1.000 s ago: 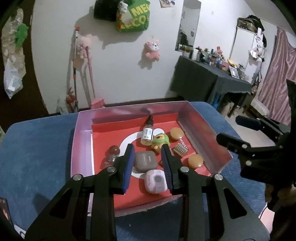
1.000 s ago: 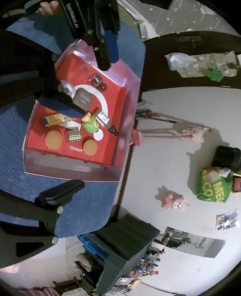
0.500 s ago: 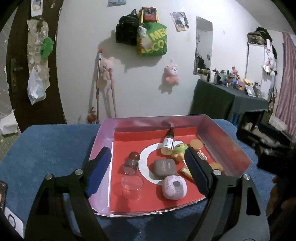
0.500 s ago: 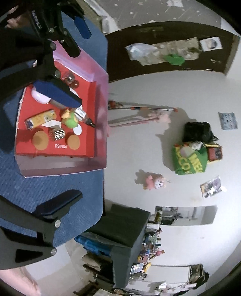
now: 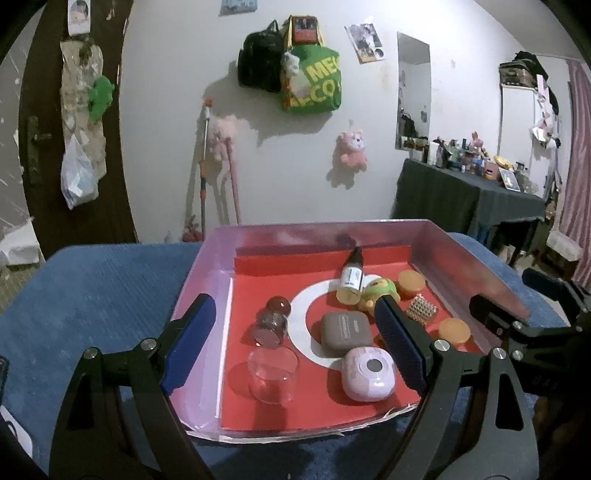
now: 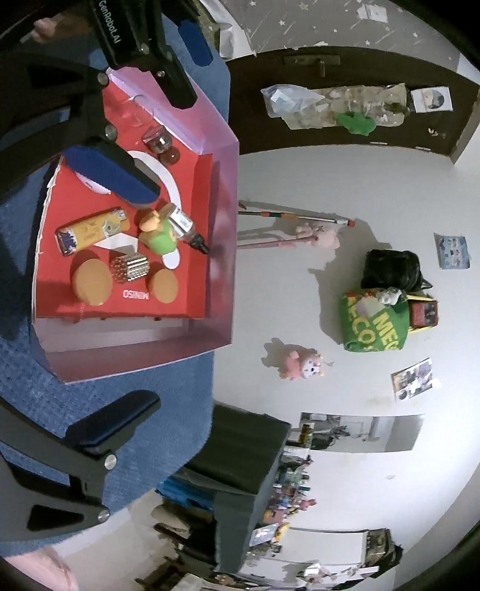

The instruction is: Organize rigid objects

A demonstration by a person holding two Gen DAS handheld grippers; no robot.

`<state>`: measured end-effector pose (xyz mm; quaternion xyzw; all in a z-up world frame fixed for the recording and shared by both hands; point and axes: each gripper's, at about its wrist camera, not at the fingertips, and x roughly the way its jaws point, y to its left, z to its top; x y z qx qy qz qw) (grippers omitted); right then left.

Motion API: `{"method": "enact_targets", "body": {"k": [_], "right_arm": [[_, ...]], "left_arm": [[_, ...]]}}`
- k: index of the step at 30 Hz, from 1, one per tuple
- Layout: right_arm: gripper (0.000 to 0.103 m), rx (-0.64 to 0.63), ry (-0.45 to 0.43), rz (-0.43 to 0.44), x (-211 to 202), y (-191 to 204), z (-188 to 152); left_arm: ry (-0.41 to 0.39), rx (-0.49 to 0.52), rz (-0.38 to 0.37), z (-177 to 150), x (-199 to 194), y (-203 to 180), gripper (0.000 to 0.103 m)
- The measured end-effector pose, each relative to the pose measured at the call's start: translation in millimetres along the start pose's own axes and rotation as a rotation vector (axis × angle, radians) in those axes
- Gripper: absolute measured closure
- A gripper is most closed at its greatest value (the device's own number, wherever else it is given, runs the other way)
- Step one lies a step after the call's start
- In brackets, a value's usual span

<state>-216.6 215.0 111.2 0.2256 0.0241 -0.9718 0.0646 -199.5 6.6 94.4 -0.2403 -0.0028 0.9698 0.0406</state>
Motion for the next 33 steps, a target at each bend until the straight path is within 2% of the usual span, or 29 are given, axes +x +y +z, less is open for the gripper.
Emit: {"method": "enact_targets", "body": {"k": [6,10,15,20,33], "right_arm": [[0.0,-0.01,0.03,-0.011,4,-1,-9],[0.0,-0.003,0.048,-0.015,7,-3,-11],[0.0,-0.014,0.079,-0.018,12,-1,-14],[0.0,-0.014,0.106,-0.014,18,-1,-15],[0.0,-0.002,0.165,0.01,29,-3,-16]], "left_arm": [[0.044,-0.012,-0.019,-5,7,1,0.015],[0.086,0.006,-0.001,-10,14,-2,0.015],[0.101,0.027,0.012,-14,16,-6,0.015],[0.138,0.015,0.01,-16,22,-5,0.015],[0.162,-0.006,0.044,-20,26,-3,0.015]]}}
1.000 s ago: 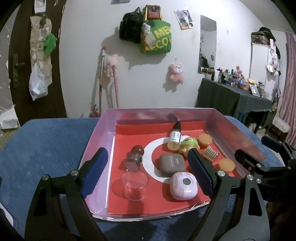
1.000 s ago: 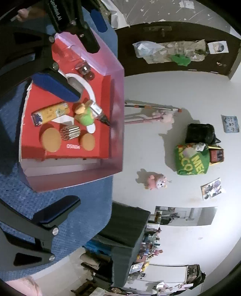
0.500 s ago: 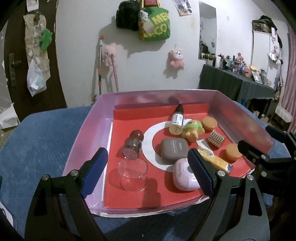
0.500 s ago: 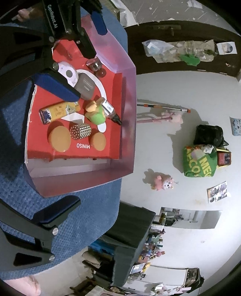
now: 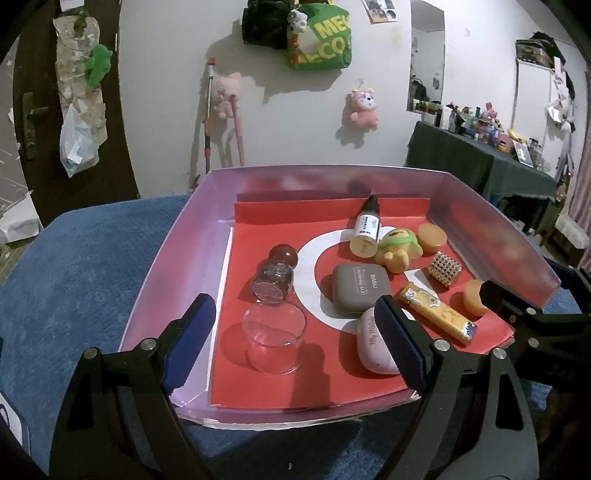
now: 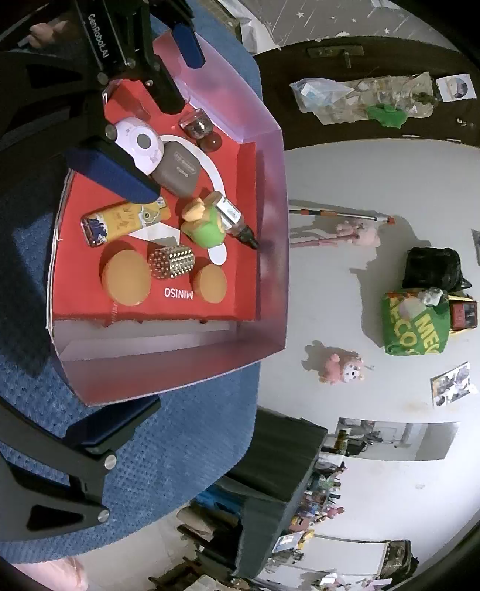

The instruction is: Organize rigid objects

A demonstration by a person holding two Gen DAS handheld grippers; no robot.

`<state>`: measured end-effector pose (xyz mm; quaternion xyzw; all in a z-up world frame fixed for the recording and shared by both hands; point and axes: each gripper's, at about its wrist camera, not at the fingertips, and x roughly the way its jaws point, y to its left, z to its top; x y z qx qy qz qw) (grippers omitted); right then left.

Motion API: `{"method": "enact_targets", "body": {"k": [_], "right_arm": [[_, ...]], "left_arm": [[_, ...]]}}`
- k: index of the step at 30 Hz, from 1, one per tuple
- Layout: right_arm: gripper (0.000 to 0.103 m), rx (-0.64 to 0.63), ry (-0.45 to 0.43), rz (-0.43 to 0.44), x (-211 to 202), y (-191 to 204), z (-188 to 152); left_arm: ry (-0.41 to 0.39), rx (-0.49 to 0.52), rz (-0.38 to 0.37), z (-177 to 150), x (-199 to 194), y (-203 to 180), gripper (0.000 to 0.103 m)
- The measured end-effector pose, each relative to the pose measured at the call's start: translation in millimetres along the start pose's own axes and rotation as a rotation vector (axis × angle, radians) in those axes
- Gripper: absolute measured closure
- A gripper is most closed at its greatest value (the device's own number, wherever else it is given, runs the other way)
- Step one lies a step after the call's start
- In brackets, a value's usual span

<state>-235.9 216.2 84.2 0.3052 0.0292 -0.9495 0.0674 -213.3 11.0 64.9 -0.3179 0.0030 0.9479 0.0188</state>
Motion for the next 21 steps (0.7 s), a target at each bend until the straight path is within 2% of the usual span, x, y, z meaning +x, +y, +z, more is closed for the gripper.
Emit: {"method": "enact_targets", "body": {"k": [21], "right_arm": [[0.0,-0.002,0.011,0.0,1.5,-0.2,-0.2]], "left_arm": [[0.006,0.003,0.009,-0.1,3.5,-0.3,0.015]]}}
